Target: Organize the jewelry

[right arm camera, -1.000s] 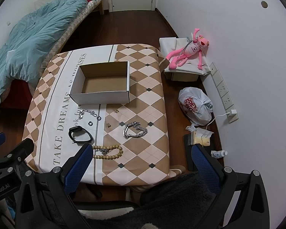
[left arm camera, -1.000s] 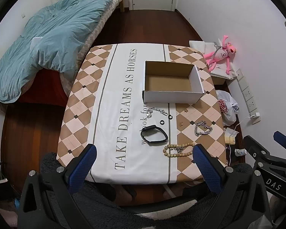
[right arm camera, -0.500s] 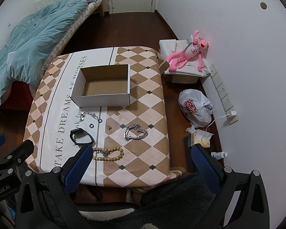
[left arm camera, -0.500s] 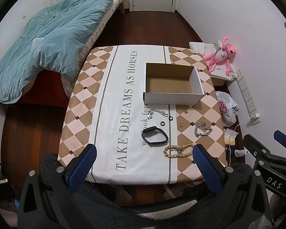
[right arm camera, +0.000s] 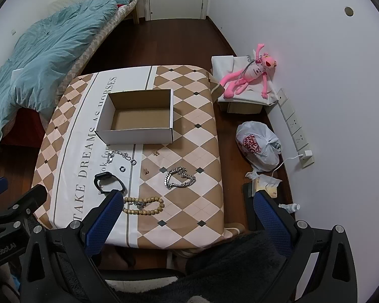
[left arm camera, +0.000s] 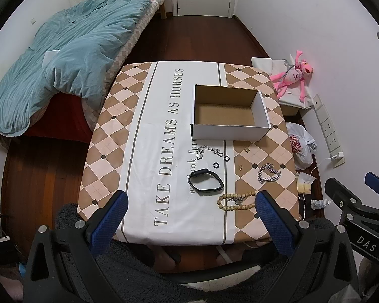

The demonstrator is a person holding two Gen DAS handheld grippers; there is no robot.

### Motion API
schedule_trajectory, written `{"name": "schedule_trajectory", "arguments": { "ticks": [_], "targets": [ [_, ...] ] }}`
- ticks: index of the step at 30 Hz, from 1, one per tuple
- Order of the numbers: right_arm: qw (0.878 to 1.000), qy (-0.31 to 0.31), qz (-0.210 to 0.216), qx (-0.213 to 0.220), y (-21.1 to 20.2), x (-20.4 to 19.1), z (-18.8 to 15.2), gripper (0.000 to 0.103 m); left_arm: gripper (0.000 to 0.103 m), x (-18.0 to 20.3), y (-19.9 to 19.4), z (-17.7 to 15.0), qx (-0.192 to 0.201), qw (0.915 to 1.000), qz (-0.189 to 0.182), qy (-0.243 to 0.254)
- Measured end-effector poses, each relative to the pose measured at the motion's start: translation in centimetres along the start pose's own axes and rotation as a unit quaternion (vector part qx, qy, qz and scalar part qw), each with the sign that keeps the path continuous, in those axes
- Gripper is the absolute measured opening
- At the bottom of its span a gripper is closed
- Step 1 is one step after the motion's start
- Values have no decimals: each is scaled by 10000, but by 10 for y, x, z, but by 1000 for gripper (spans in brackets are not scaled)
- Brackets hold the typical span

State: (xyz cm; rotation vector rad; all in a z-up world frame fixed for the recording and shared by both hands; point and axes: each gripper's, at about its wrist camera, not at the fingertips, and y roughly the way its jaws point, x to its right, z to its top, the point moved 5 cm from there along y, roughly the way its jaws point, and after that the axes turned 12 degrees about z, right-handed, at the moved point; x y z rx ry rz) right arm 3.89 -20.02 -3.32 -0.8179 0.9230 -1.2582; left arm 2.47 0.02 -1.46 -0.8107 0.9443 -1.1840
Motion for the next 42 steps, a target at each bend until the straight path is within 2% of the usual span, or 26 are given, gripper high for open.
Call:
{"name": "schedule_trajectory", "arguments": {
  "ticks": [12,42],
  "targets": [
    [9999,-53,-28,141,-16,4,4,103,103,-1,2,1,32,10000,-20,-13],
    [9999,84,8,110,-13,9,6,103,103,10,6,2,66,10000,18,-21]
  ]
}}
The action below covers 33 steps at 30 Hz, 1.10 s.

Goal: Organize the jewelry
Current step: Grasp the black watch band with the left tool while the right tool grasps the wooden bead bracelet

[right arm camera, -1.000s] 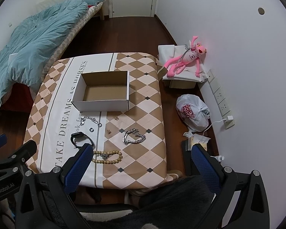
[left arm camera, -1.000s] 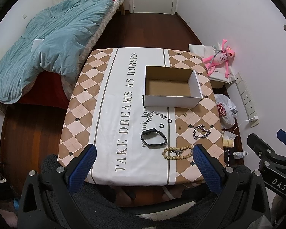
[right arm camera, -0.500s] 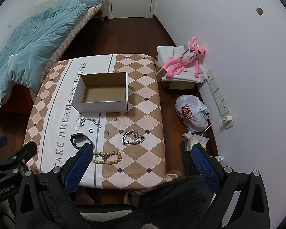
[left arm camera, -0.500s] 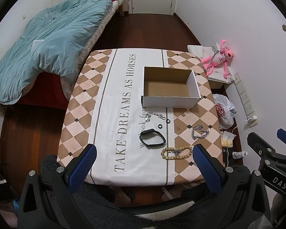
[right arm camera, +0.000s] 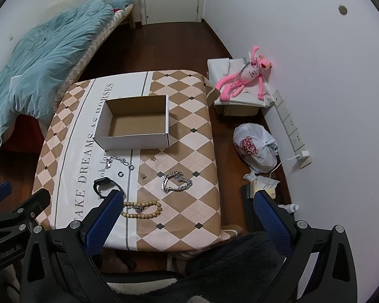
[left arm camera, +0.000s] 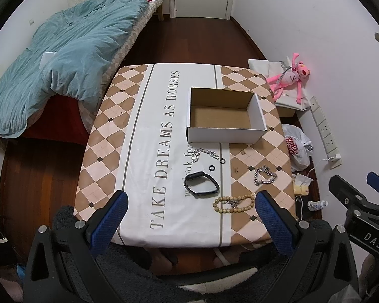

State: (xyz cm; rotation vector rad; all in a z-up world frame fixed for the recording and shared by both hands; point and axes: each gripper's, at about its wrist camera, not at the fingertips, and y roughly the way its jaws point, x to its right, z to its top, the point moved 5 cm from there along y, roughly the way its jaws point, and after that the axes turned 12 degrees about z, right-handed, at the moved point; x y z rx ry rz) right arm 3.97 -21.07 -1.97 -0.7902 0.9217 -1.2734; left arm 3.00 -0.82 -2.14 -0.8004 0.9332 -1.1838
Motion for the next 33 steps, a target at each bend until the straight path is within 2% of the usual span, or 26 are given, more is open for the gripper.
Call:
{"name": "schedule_trajectory", "arguments": {
  "ticks": [6,10,13,15,17,19,24,28,29,30,33],
  "targets": [
    [9986,268,-39,-459,56,15,1,103,103,9,46,7,-99,9986,515,112],
    [9947,334,-60,-974,115,18,-16,102,103,15,94,3,-464,9960,716,279],
    [9896,374,-59,-1391,158,20,-35,97,103,18,124,-3,-678,9937,798,404],
    [9858,430,-13,-1623,182,21,-46,87,103,16,142,-10,-847,9915,848,499],
    [9821,479,86,-1821,201,20,-55,83,103,15,156,-17,-1010,9897,873,525],
    [9798,496,128,-1931,214,18,-61,78,103,12,166,-22,-1137,9882,889,517],
    [9757,350,244,-2149,232,7,-75,57,103,5,179,-29,-1285,9864,926,443],
    [9790,33,286,-2021,231,-7,-75,37,103,4,181,-31,-1359,9856,917,411],
    [9796,-46,300,-1984,231,-10,-76,27,103,4,182,-31,-1368,9857,895,396],
    [9798,-85,307,-1972,229,-13,-75,12,103,4,182,-31,-1375,9858,877,391],
    [9805,21,327,-1939,228,-10,-74,9,103,6,183,-31,-1385,9860,839,409]
  ]
}}
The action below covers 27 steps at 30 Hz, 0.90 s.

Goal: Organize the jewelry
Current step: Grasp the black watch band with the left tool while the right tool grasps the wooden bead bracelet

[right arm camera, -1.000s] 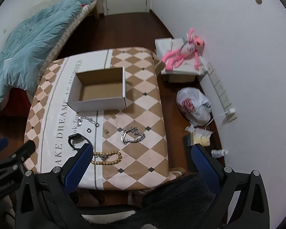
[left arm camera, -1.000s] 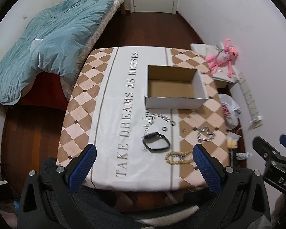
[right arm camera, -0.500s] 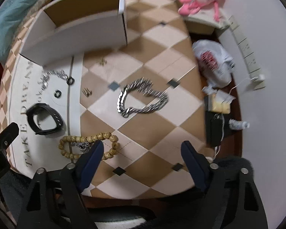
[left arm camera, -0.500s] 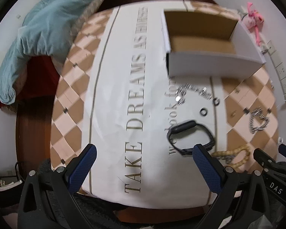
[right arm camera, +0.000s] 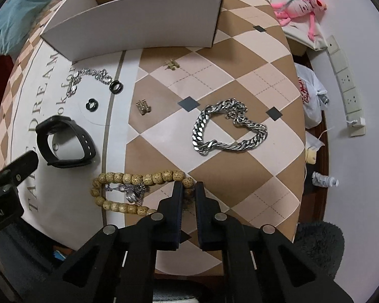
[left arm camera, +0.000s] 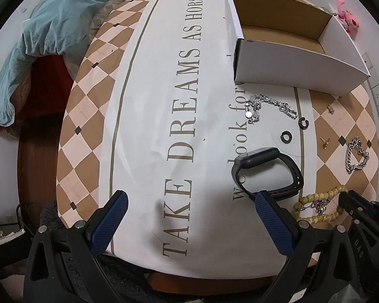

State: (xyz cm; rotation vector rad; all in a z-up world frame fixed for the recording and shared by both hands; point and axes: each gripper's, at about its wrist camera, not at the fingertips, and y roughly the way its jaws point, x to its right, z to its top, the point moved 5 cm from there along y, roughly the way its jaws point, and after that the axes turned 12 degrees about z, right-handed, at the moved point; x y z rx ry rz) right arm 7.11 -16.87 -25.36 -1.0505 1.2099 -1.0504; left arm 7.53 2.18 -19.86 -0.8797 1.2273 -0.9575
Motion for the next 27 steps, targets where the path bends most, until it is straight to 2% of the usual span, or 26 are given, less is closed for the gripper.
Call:
{"name": "schedule_trajectory", "arguments": {
  "ticks": [6,13,15,17,18,19,20,21,23,25,26,27],
  "targets": [
    [9988,377,-56,298,-19,29,4,10,103,1,4,5,-91,9999,-125,-76],
    [9978,633,-2,203,-9,45,7,10,101,14,18,21,-207,9986,-480,-32],
    [9977,649,9,208,-8,49,8,10,87,19,24,25,-217,9979,-609,39],
    [9973,714,48,173,-7,49,8,13,53,21,32,27,-271,9971,-691,136],
    [9969,758,118,172,-7,50,8,18,46,21,36,27,-295,9966,-746,170],
    [9964,808,199,168,-7,50,8,19,43,19,36,29,-193,9965,-798,156],
    [9962,823,216,162,-7,51,7,19,35,18,36,30,-149,9966,-784,184],
    [9964,808,203,160,-6,51,7,20,33,17,37,30,-88,9966,-791,207],
    [9977,659,60,163,-4,48,7,20,18,15,38,32,12,9965,-797,248],
    [9986,482,-113,204,-3,42,6,20,10,13,40,34,111,9962,-812,291],
    [9986,449,-148,236,-3,40,5,17,8,11,41,34,140,9963,-788,302],
    [9987,435,-118,257,-3,40,4,9,8,12,39,32,156,9964,-782,304]
  ]
}}
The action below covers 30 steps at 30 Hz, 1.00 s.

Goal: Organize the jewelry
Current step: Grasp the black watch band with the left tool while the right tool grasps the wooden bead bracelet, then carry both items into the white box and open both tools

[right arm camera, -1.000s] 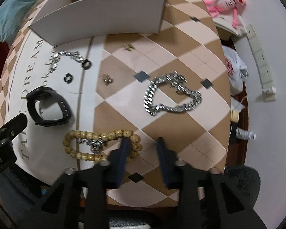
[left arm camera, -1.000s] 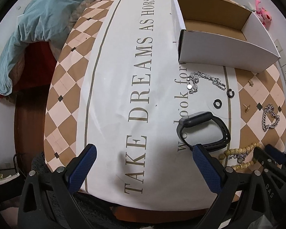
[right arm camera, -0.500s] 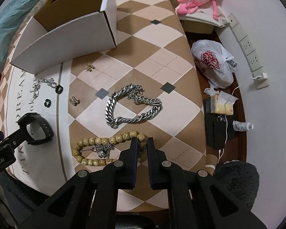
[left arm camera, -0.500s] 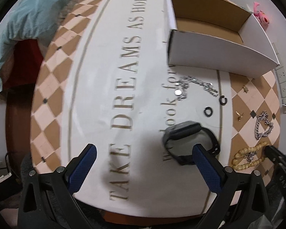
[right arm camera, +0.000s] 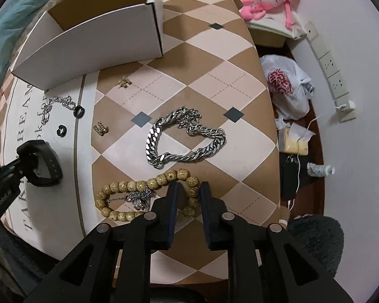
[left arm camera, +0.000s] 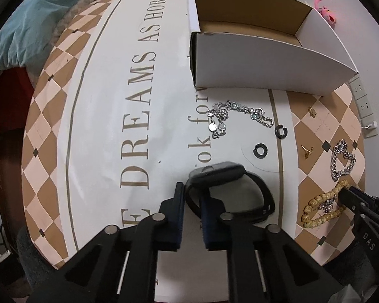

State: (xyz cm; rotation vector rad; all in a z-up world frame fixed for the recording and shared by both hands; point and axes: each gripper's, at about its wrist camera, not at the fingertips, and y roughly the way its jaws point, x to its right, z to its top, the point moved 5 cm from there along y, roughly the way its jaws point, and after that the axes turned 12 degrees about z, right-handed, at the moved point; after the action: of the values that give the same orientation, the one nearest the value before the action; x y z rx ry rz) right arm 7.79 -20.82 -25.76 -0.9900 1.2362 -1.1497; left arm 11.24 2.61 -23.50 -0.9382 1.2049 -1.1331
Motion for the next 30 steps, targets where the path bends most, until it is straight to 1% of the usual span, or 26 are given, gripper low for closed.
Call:
{"name": "schedule_trajectory", "arguments": {
  "ticks": [2,4,6,9,11,15,17,18,19,20,21,25,26,28,30],
  "targets": [
    [10000,-3,-5,30,-2,-5,-1,10,5,-5,2,0,31,10000,-21,-23],
    [9999,64,153,25,-3,-6,-3,10,3,-8,-2,-1,81,9999,-62,-16],
    [9993,112,324,136,-13,-9,-3,9,3,-12,-10,-5,160,9998,-90,-18],
    [9972,134,674,309,-35,-17,-2,9,2,-25,-22,-7,306,9994,-186,-14],
    [9959,80,811,401,-49,-23,1,9,3,-31,-32,-10,415,9989,-218,-5],
    [9919,-88,1077,671,-82,-41,14,9,2,-39,-49,-2,579,9977,-347,-80],
    [9897,-191,1158,823,-99,-48,24,9,2,-43,-62,10,708,9965,-417,-141],
    [9886,-224,1201,875,-106,-50,29,9,2,-33,-70,19,761,9960,-436,-167],
    [9871,-261,1265,943,-114,-52,34,9,2,-28,-82,20,813,9953,-485,-196],
    [9857,-315,1307,1015,-123,-55,41,9,2,-24,-89,28,861,9947,-524,-223],
    [9844,-374,1345,1076,-131,-59,48,9,2,-13,-96,30,894,9942,-547,-233],
    [9771,-556,1538,1363,-162,-71,87,9,2,-8,-116,62,1045,9915,-720,-274],
    [9759,-585,1566,1400,-165,-72,95,9,3,-4,-122,66,1068,9911,-747,-272],
    [9734,-672,1638,1451,-169,-78,117,9,3,-3,-122,88,1122,9904,-775,-234],
    [9725,-733,1705,1404,-165,-84,138,9,3,-1,-119,102,1099,9900,-844,-254]
  ]
}}
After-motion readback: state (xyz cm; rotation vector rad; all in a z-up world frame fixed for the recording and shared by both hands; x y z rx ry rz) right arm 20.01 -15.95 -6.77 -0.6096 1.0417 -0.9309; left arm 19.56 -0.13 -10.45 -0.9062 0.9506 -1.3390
